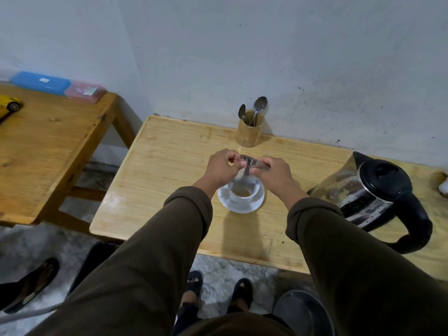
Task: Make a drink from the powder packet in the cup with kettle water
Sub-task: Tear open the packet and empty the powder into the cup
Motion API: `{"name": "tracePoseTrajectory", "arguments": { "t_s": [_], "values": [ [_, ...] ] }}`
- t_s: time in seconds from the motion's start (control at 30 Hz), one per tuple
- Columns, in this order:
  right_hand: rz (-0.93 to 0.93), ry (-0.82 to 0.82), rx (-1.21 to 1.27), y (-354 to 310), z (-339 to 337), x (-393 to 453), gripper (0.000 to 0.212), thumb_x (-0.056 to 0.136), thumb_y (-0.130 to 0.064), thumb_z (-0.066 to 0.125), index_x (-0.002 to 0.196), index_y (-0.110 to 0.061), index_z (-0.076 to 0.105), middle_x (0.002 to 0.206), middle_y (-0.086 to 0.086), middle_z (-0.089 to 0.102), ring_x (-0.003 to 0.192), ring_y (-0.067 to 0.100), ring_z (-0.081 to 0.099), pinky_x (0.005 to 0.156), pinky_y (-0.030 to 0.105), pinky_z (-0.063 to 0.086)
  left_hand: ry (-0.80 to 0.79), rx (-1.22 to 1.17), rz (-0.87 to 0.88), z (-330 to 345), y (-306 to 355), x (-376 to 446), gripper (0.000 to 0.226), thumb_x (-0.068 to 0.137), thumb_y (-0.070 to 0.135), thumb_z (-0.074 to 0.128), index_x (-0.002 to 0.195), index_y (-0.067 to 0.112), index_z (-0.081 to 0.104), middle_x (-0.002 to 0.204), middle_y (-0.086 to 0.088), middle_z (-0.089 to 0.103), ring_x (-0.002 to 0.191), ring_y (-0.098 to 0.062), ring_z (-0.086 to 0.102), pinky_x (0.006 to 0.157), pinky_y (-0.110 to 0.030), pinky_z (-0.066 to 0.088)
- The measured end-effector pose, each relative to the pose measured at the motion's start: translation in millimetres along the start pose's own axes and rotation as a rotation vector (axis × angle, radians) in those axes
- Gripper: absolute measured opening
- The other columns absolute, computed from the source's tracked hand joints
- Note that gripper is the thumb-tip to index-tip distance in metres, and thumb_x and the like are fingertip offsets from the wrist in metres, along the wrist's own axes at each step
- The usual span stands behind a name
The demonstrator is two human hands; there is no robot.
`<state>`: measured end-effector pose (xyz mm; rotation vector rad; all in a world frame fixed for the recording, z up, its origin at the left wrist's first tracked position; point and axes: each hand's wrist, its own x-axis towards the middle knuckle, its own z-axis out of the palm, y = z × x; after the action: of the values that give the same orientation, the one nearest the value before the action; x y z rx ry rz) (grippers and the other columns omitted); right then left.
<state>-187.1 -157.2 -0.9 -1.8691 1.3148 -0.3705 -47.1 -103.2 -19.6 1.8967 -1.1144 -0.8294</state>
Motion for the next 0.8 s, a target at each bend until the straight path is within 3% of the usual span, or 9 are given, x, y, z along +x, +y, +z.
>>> {"name": "tracePoseTrajectory", "arguments": {
  "t_s": [0.07,0.23,0.43,0.53,0.63,0.8],
  "values": [
    [0.004,-0.004,-0.031,1.3,-1.2,-0.1,0.018,0.077,-0.016,0.073,0.07,-0.003,0.062,0.067,0.002,0.053,0.071,0.018,0.048,0.054,0.022,0.033,0.014,-0.008,0.009,-0.4,0.8,-1.2,0.014,0.082,0.017,0.07,0.089,0.005,0.068,0.089,0.001,0.058,0.086,-0.011,0.053,0.065,-0.006,0.035],
    [0.013,0.012,-0.063,-0.1,-0.4,-3.0,0.035,0.073,-0.021,0.077,0.058,-0.014,0.046,0.061,-0.003,0.044,0.062,0.014,0.04,0.052,0.023,0.029,0.018,-0.069,-0.002,0.8,4.3,-5.9,0.019,0.08,0.018,0.073,0.092,0.004,0.072,0.086,0.002,0.062,0.084,-0.011,0.056,0.068,-0.007,0.038],
    [0.007,0.007,-0.1,-3.4,0.5,-8.5,0.02,0.079,-0.013,0.069,0.067,-0.006,0.054,0.065,0.002,0.045,0.069,0.018,0.043,0.05,0.021,0.029,0.021,-0.171,-0.028,-2.8,2.2,-11.6,0.019,0.086,0.015,0.067,0.1,0.003,0.073,0.098,-0.006,0.069,0.092,-0.012,0.058,0.074,-0.011,0.043],
    [0.002,0.027,-0.095,-4.6,1.4,-10.6,0.024,0.076,-0.016,0.073,0.068,0.0,0.057,0.063,0.003,0.048,0.067,0.018,0.043,0.053,0.025,0.03,0.015,-0.196,-0.04,-4.6,1.6,-13.8,0.021,0.086,0.015,0.067,0.102,0.004,0.073,0.11,-0.01,0.071,0.095,-0.013,0.059,0.084,-0.021,0.046],
    [-0.041,0.034,-0.113,-6.2,0.5,-13.2,0.022,0.072,-0.017,0.077,0.064,-0.009,0.058,0.058,-0.003,0.047,0.064,0.016,0.043,0.05,0.022,0.029,-0.013,-0.15,0.011,-6.8,-1.4,-16.3,0.017,0.084,0.015,0.068,0.098,0.007,0.074,0.11,-0.009,0.07,0.097,-0.019,0.061,0.092,-0.032,0.047],
    [-0.011,0.011,-0.036,-9.3,1.9,-17.6,0.017,0.072,-0.022,0.078,0.073,-0.012,0.064,0.069,-0.007,0.052,0.071,0.015,0.048,0.056,0.02,0.036,-0.033,-0.068,0.049,-9.2,-1.2,-17.2,0.013,0.085,0.012,0.066,0.096,0.006,0.071,0.096,0.001,0.062,0.085,-0.013,0.052,0.082,-0.024,0.042]
  ]
}}
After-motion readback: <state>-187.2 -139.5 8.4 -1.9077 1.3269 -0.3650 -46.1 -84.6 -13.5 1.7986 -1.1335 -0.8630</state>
